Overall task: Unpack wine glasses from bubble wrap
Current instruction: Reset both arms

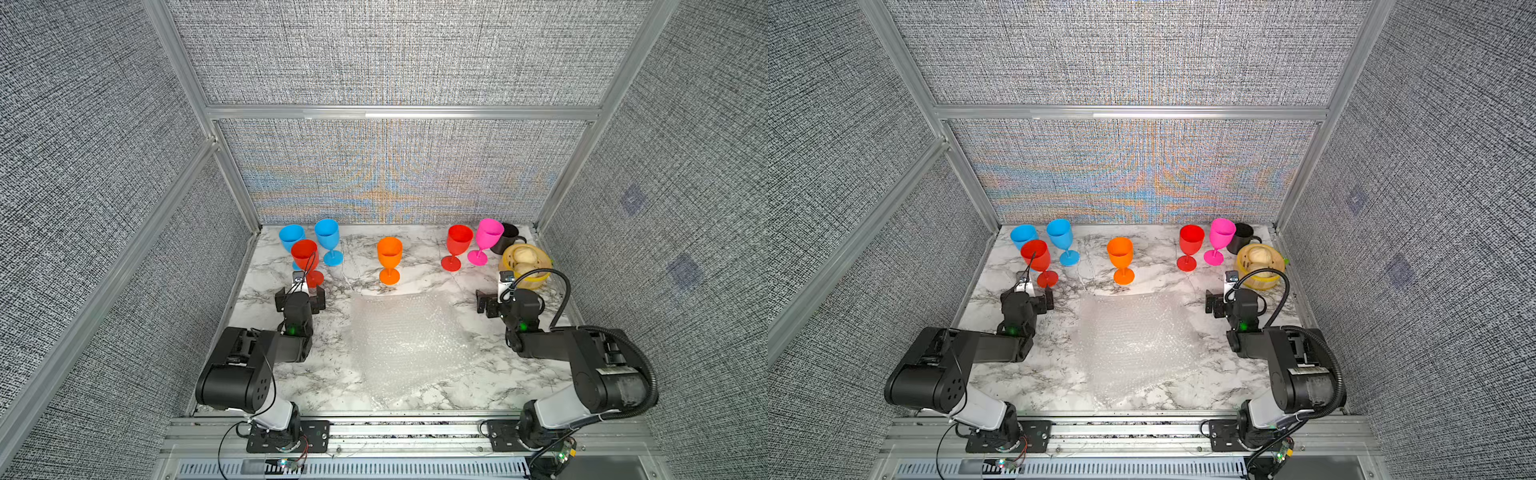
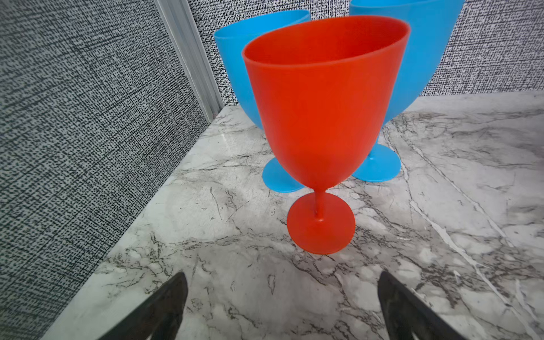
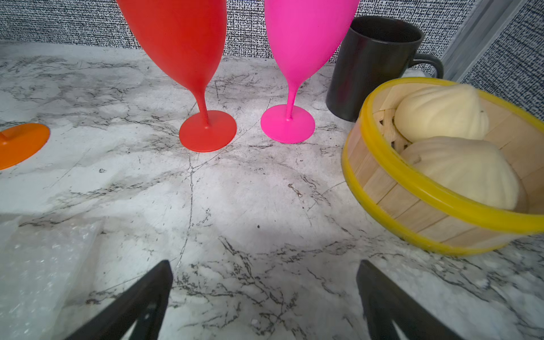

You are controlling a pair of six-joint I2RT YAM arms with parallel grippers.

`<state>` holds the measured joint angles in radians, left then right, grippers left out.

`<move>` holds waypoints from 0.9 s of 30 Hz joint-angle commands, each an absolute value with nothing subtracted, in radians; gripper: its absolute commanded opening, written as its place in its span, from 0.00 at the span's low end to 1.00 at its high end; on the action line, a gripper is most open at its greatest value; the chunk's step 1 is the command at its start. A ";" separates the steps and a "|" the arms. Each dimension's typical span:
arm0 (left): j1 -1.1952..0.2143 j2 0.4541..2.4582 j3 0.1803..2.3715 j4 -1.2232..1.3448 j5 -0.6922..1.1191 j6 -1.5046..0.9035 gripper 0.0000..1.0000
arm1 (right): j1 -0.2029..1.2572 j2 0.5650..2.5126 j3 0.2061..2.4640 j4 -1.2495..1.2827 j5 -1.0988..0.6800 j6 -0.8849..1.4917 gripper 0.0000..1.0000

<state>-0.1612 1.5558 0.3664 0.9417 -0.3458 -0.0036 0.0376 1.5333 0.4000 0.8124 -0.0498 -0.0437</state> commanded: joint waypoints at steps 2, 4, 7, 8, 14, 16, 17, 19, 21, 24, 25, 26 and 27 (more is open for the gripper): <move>-0.157 1.562 0.381 0.945 -0.353 0.003 1.00 | 0.037 1.532 0.404 0.829 -0.038 -0.045 0.99; -0.146 1.557 0.384 0.935 -0.337 -0.003 1.00 | 0.037 1.532 0.403 0.828 -0.038 -0.045 0.99; -0.147 1.551 0.375 0.947 -0.338 -0.003 1.00 | 0.037 1.531 0.403 0.828 -0.040 -0.044 0.99; -0.147 1.552 0.373 0.952 -0.339 -0.002 1.00 | 0.037 1.532 0.403 0.829 -0.039 -0.045 0.99; -0.149 1.553 0.371 0.954 -0.341 -0.002 1.00 | 0.037 1.532 0.403 0.829 -0.038 -0.044 0.99; -0.149 1.553 0.371 0.954 -0.341 -0.002 1.00 | 0.038 1.532 0.403 0.829 -0.038 -0.045 0.99; -0.149 1.554 0.371 0.954 -0.341 -0.002 1.00 | 0.037 1.531 0.403 0.829 -0.039 -0.044 0.99; -0.148 1.553 0.371 0.954 -0.341 -0.002 1.00 | 0.037 1.532 0.403 0.829 -0.039 -0.044 0.99; -0.149 1.553 0.371 0.954 -0.341 -0.002 1.00 | 0.038 1.532 0.403 0.829 -0.039 -0.044 0.99; -0.149 1.554 0.372 0.954 -0.341 -0.002 1.00 | 0.037 1.532 0.403 0.830 -0.039 -0.044 0.99; -0.148 1.553 0.372 0.954 -0.341 -0.002 1.00 | 0.037 1.532 0.403 0.829 -0.040 -0.044 0.99; -0.147 1.554 0.371 0.954 -0.341 -0.002 1.00 | 0.037 1.531 0.403 0.829 -0.039 -0.045 0.99; -0.148 1.553 0.371 0.954 -0.341 0.000 1.00 | 0.037 1.532 0.403 0.829 -0.039 -0.044 0.99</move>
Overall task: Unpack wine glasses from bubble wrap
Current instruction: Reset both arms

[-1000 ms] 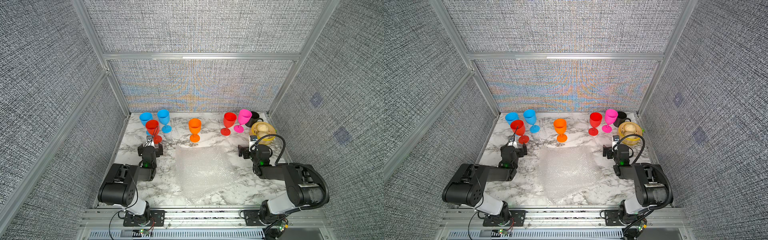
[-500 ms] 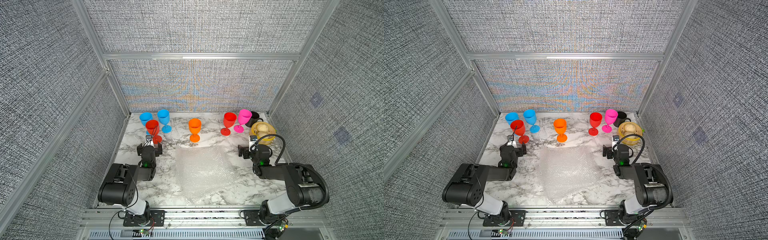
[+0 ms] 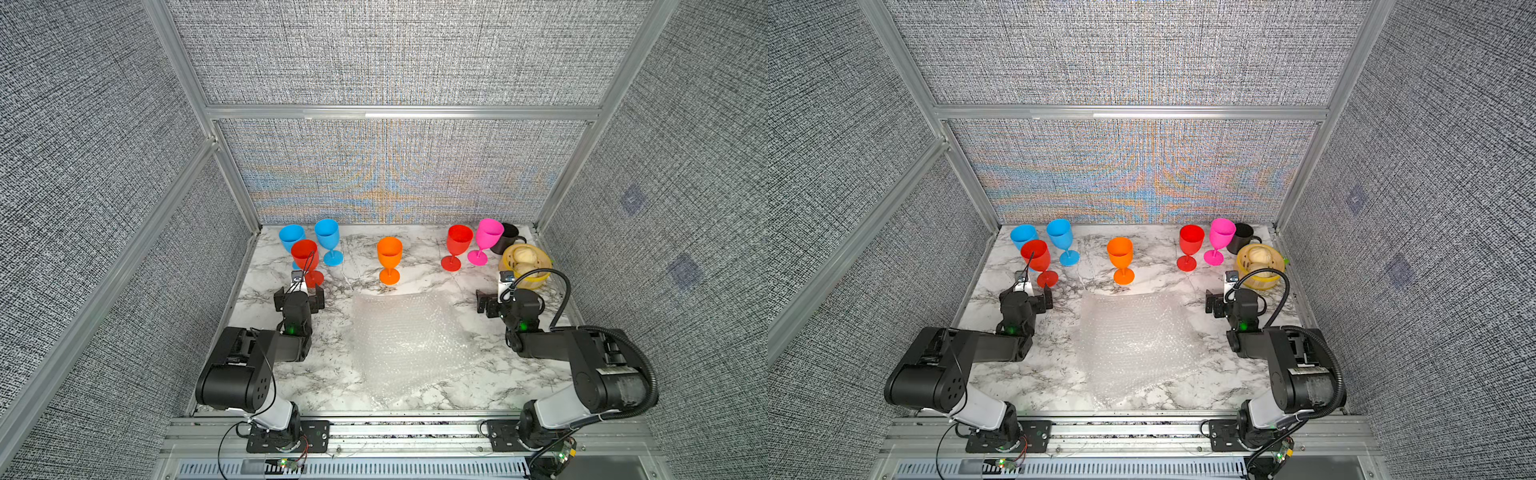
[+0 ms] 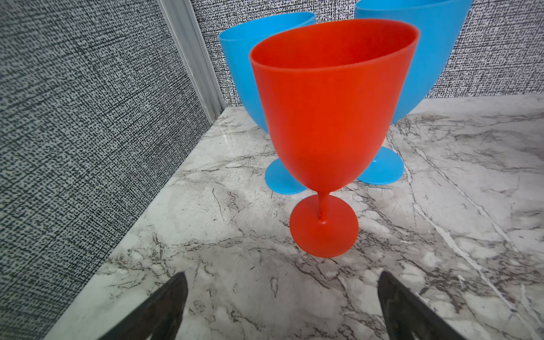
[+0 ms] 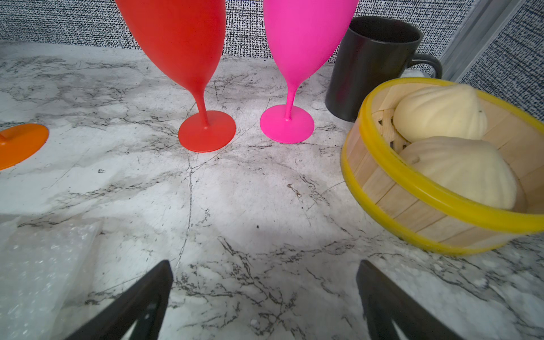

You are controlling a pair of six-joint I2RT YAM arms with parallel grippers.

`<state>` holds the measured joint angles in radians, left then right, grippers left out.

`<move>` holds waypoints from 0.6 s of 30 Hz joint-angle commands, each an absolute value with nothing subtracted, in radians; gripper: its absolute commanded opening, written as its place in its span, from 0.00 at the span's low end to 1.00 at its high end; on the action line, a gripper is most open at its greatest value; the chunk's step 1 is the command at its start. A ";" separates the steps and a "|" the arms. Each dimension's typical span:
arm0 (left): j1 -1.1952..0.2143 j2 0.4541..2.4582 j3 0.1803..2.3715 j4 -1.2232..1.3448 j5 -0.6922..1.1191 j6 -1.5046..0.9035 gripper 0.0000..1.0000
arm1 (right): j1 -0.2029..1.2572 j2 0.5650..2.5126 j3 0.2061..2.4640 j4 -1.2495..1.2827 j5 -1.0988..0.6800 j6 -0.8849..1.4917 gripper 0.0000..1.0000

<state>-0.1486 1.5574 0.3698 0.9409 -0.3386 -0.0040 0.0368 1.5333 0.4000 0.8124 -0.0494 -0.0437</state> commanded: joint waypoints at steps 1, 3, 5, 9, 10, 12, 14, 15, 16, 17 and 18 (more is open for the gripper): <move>-0.148 1.552 0.371 0.952 -0.342 -0.002 1.00 | 0.037 1.532 0.403 0.829 -0.039 -0.044 0.99; -0.147 1.552 0.372 0.951 -0.341 -0.002 1.00 | 0.037 1.532 0.403 0.828 -0.039 -0.044 0.99; -0.147 1.553 0.371 0.954 -0.341 -0.001 1.00 | 0.037 1.532 0.403 0.829 -0.040 -0.044 0.99; -0.148 1.553 0.373 0.951 -0.341 0.000 1.00 | 0.037 1.532 0.403 0.828 -0.039 -0.044 0.99; -0.147 1.552 0.373 0.951 -0.341 -0.003 1.00 | 0.037 1.532 0.403 0.829 -0.039 -0.045 0.99; -0.147 1.553 0.373 0.950 -0.341 -0.003 1.00 | 0.037 1.532 0.404 0.829 -0.039 -0.044 0.99; -0.147 1.553 0.375 0.947 -0.339 -0.003 1.00 | 0.038 1.532 0.403 0.829 -0.039 -0.044 0.99; -0.147 1.553 0.374 0.946 -0.340 -0.004 1.00 | 0.037 1.531 0.403 0.829 -0.040 -0.044 0.99; -0.147 1.553 0.374 0.948 -0.339 -0.003 1.00 | 0.037 1.532 0.403 0.828 -0.039 -0.045 0.99; -0.147 1.554 0.373 0.949 -0.339 -0.003 1.00 | 0.037 1.532 0.403 0.829 -0.039 -0.045 0.99; -0.146 1.552 0.373 0.948 -0.340 -0.003 1.00 | 0.037 1.532 0.403 0.829 -0.039 -0.045 0.99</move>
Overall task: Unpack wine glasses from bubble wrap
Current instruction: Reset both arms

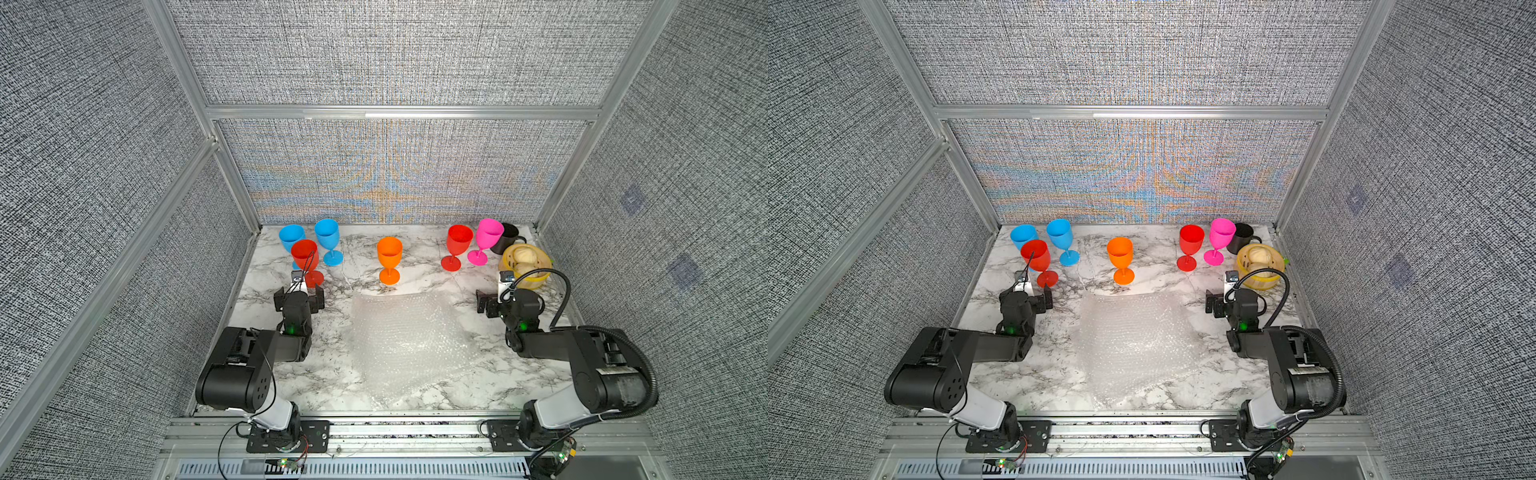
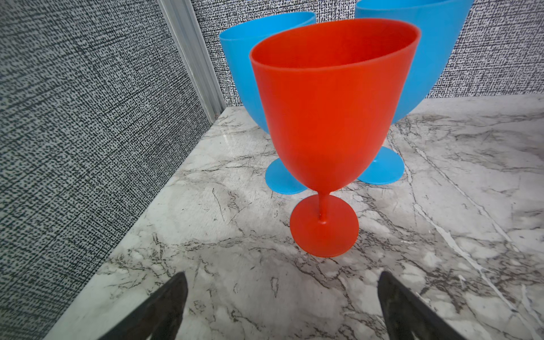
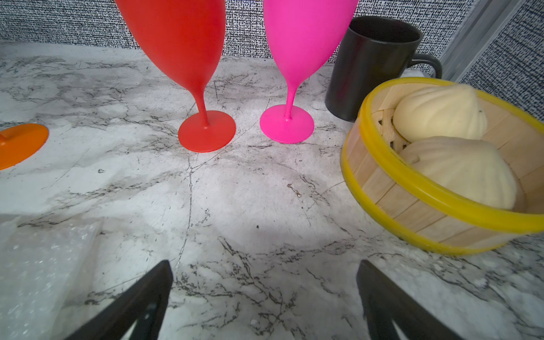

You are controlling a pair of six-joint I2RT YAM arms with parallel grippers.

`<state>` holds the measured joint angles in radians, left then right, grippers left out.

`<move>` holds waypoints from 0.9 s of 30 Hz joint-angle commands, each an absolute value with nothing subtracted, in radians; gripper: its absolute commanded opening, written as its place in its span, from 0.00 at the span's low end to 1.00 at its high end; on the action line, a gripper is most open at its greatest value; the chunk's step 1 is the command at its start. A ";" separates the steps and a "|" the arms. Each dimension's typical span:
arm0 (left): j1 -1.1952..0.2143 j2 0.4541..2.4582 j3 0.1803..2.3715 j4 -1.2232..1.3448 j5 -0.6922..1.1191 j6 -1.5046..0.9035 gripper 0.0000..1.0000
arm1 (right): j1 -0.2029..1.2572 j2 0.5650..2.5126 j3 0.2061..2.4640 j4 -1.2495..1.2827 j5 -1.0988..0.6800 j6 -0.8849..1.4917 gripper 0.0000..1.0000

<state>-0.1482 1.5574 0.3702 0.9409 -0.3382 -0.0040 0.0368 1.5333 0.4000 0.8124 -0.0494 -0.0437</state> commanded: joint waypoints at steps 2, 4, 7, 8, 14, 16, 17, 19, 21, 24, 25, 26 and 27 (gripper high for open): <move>-0.147 1.552 0.373 0.948 -0.339 -0.004 1.00 | 0.037 1.532 0.403 0.829 -0.038 -0.044 0.99; -0.147 1.553 0.373 0.948 -0.340 -0.003 1.00 | 0.037 1.531 0.403 0.828 -0.038 -0.044 0.99; -0.146 1.553 0.373 0.948 -0.339 -0.002 1.00 | 0.037 1.532 0.403 0.828 -0.038 -0.044 0.99; -0.147 1.553 0.373 0.948 -0.339 -0.003 1.00 | 0.038 1.532 0.403 0.828 -0.039 -0.045 0.99; -0.128 1.543 0.383 0.913 -0.309 -0.019 1.00 | 0.037 1.532 0.403 0.830 -0.039 -0.045 0.99; -0.129 1.551 0.378 0.939 -0.308 -0.010 1.00 | 0.037 1.531 0.403 0.829 -0.039 -0.044 0.99; -0.128 1.551 0.378 0.935 -0.307 -0.012 1.00 | 0.037 1.532 0.403 0.828 -0.039 -0.044 0.99; -0.129 1.551 0.380 0.933 -0.307 -0.012 1.00 | 0.037 1.532 0.404 0.829 -0.040 -0.044 0.99; -0.127 1.551 0.382 0.925 -0.307 -0.014 1.00 | 0.037 1.532 0.403 0.828 -0.038 -0.045 0.99; -0.130 1.536 0.317 1.014 -0.346 -0.029 1.00 | 0.037 1.532 0.403 0.829 -0.039 -0.045 0.99; -0.127 1.529 0.244 1.141 -0.380 -0.050 1.00 | 0.037 1.532 0.403 0.828 -0.039 -0.044 0.99; -0.120 1.536 0.187 1.258 -0.345 -0.049 1.00 | 0.037 1.532 0.403 0.828 -0.039 -0.044 0.99; -0.121 1.558 0.165 1.326 -0.267 -0.012 1.00 | 0.037 1.532 0.403 0.829 -0.039 -0.044 0.99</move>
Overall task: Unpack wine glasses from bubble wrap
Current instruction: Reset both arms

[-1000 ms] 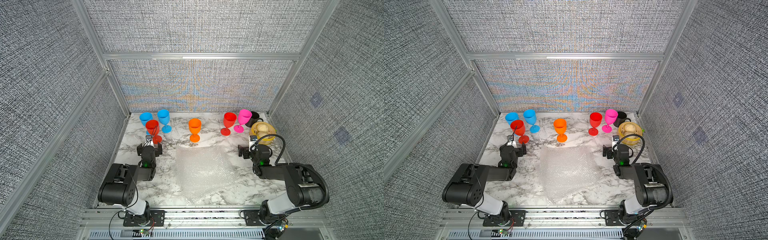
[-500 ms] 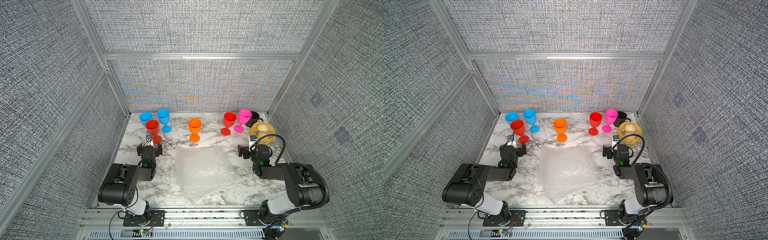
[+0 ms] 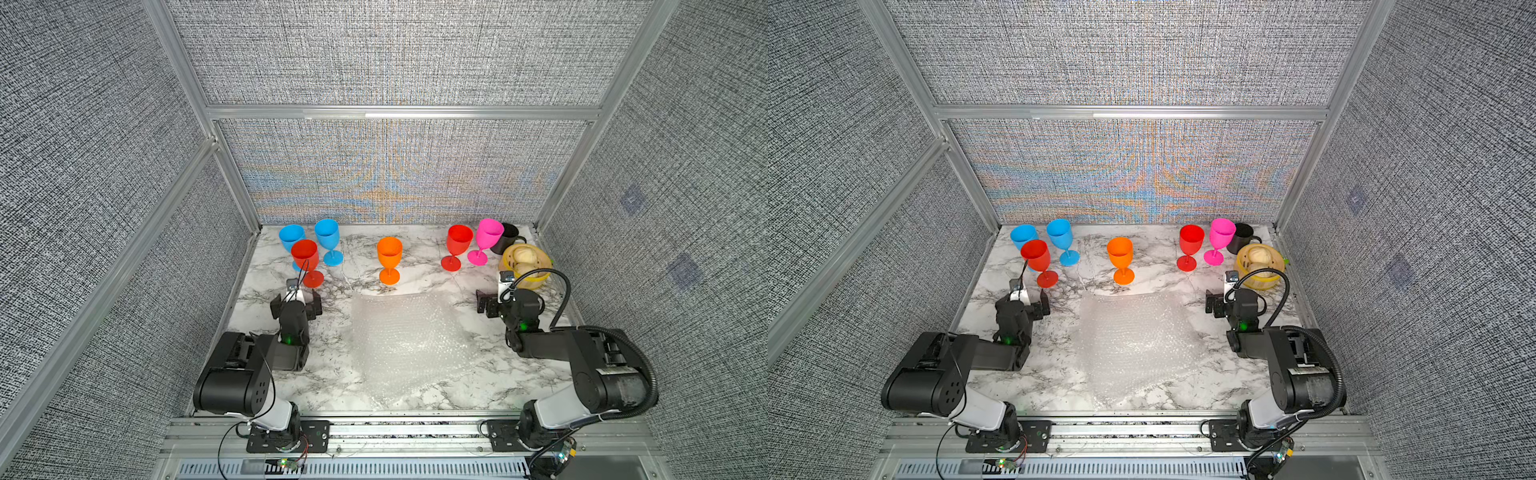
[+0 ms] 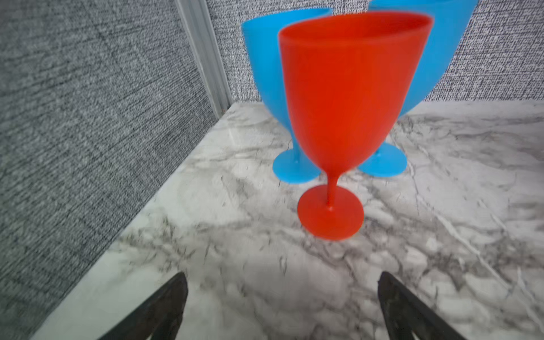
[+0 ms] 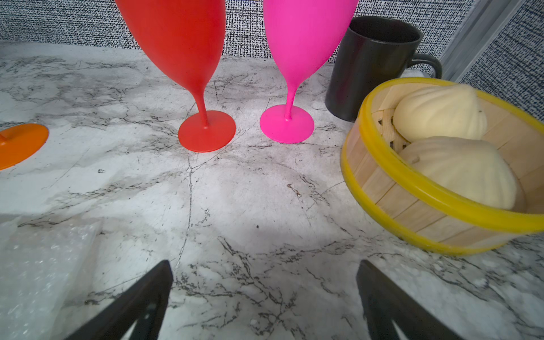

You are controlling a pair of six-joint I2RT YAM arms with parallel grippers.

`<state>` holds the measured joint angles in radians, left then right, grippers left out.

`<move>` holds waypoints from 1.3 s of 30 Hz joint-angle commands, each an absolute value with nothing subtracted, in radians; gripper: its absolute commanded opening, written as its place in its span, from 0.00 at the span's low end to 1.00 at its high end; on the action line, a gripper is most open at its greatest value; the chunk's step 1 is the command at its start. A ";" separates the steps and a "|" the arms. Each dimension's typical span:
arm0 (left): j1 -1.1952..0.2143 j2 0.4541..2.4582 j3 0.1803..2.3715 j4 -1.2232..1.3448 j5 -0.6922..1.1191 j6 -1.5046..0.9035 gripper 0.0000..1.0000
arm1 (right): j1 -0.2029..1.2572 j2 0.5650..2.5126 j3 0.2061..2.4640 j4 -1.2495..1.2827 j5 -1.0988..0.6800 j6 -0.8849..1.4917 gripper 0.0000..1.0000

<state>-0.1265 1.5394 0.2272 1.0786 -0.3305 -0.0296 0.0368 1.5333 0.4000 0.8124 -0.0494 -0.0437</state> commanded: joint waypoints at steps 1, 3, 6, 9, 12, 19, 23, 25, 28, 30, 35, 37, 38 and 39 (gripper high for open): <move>-0.121 1.593 0.158 1.395 -0.206 0.035 1.00 | 0.037 1.531 0.403 0.828 -0.038 -0.044 0.99; -0.124 1.594 0.201 1.329 -0.231 0.031 1.00 | 0.037 1.532 0.403 0.828 -0.038 -0.044 0.99; -0.123 1.535 0.404 0.862 -0.344 -0.038 1.00 | 0.037 1.532 0.403 0.828 -0.038 -0.045 0.99; -0.118 1.535 0.382 0.900 -0.320 -0.034 1.00 | 0.037 1.533 0.403 0.828 -0.040 -0.044 0.99; -0.123 1.537 0.229 1.193 -0.362 -0.051 1.00 | 0.037 1.532 0.402 0.828 -0.039 -0.044 0.99; -0.127 1.530 0.337 0.985 -0.338 -0.032 1.00 | 0.037 1.532 0.402 0.829 -0.040 -0.044 0.99; -0.126 1.555 0.364 0.972 -0.330 -0.021 1.00 | 0.037 1.532 0.403 0.828 -0.039 -0.044 0.99; -0.127 1.550 0.371 0.947 -0.337 -0.028 1.00 | 0.037 1.532 0.403 0.829 -0.038 -0.044 0.99; -0.126 1.550 0.367 0.956 -0.330 -0.023 1.00 | 0.037 1.532 0.403 0.828 -0.038 -0.044 0.99; -0.128 1.552 0.374 0.948 -0.330 -0.017 1.00 | 0.037 1.532 0.403 0.828 -0.039 -0.044 0.99; -0.129 1.554 0.376 0.948 -0.326 -0.015 1.00 | 0.037 1.532 0.403 0.829 -0.040 -0.044 0.99; -0.129 1.556 0.380 0.939 -0.324 -0.016 1.00 | 0.037 1.532 0.403 0.828 -0.038 -0.044 0.99; -0.128 1.561 0.391 0.925 -0.324 -0.018 1.00 | 0.038 1.532 0.404 0.829 -0.038 -0.044 0.99; -0.125 1.569 0.399 0.914 -0.319 -0.021 1.00 | 0.037 1.532 0.403 0.829 -0.038 -0.044 0.99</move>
